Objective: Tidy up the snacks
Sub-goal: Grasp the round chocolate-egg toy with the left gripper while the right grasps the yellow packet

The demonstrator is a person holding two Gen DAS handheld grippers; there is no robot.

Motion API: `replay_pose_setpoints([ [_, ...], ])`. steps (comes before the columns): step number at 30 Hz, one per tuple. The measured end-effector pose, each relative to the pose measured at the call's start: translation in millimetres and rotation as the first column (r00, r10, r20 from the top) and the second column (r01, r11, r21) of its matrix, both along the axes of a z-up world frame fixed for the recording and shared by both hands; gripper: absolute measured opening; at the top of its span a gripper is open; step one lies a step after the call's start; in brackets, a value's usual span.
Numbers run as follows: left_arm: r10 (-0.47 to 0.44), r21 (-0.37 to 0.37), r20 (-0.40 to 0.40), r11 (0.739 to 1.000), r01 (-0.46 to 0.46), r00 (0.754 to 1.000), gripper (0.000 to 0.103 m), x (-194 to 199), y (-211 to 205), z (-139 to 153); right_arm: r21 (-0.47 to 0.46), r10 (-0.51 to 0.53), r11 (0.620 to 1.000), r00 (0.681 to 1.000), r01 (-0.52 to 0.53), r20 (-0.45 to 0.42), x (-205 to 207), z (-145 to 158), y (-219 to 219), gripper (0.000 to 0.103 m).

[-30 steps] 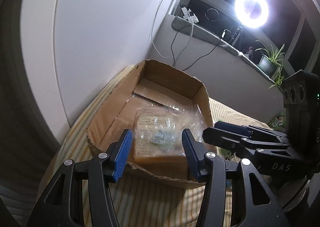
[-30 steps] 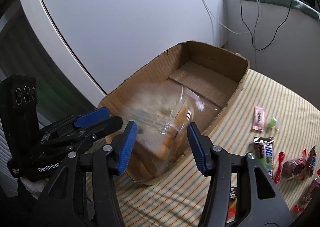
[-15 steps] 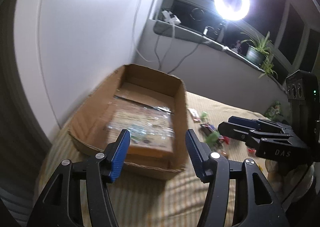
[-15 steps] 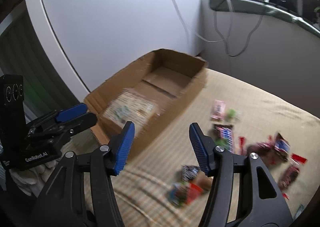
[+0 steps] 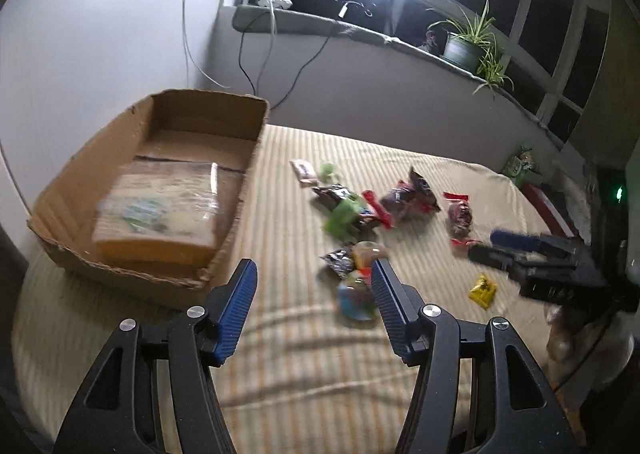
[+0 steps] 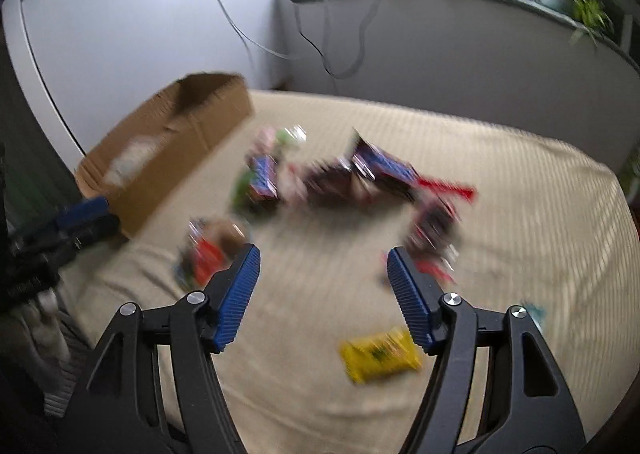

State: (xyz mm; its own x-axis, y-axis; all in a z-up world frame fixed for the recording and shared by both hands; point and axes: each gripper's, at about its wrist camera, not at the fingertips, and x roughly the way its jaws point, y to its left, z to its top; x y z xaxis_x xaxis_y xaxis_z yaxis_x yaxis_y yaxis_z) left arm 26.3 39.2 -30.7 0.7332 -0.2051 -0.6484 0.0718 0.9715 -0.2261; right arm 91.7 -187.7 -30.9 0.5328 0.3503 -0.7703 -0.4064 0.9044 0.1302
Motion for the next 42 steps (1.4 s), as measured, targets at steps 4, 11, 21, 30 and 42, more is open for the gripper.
replay_pose_setpoints([
  [4,-0.062,0.056,0.005,0.997,0.061,0.998,0.058,0.0,-22.7,0.1,-0.034,-0.037,0.999,0.999,0.036,-0.033,-9.0,-17.1,-25.4,0.069],
  [11,-0.099,0.043,-0.054,0.994,0.102,0.994,0.058,6.3,-38.6,-20.4,-0.079,-0.014,0.997,0.998,0.009,-0.061,-18.9,-34.6,-29.7,0.062],
  [21,-0.100,0.069,-0.102,0.992,0.107,0.990,0.058,22.4,-46.6,-41.3,-0.141,0.002,0.990,0.998,-0.011,-0.062,-24.5,-45.5,-16.6,0.053],
  [30,-0.096,0.087,-0.111,0.991,0.106,0.989,0.036,27.2,-47.9,-50.6,-0.143,0.021,0.989,0.998,-0.029,-0.056,-28.1,-43.9,-13.3,0.033],
  [42,-0.094,0.052,-0.077,0.994,0.098,0.993,0.036,17.1,-39.0,-35.9,-0.094,0.005,0.996,0.998,-0.011,-0.059,-25.4,-38.2,-20.7,0.025],
])
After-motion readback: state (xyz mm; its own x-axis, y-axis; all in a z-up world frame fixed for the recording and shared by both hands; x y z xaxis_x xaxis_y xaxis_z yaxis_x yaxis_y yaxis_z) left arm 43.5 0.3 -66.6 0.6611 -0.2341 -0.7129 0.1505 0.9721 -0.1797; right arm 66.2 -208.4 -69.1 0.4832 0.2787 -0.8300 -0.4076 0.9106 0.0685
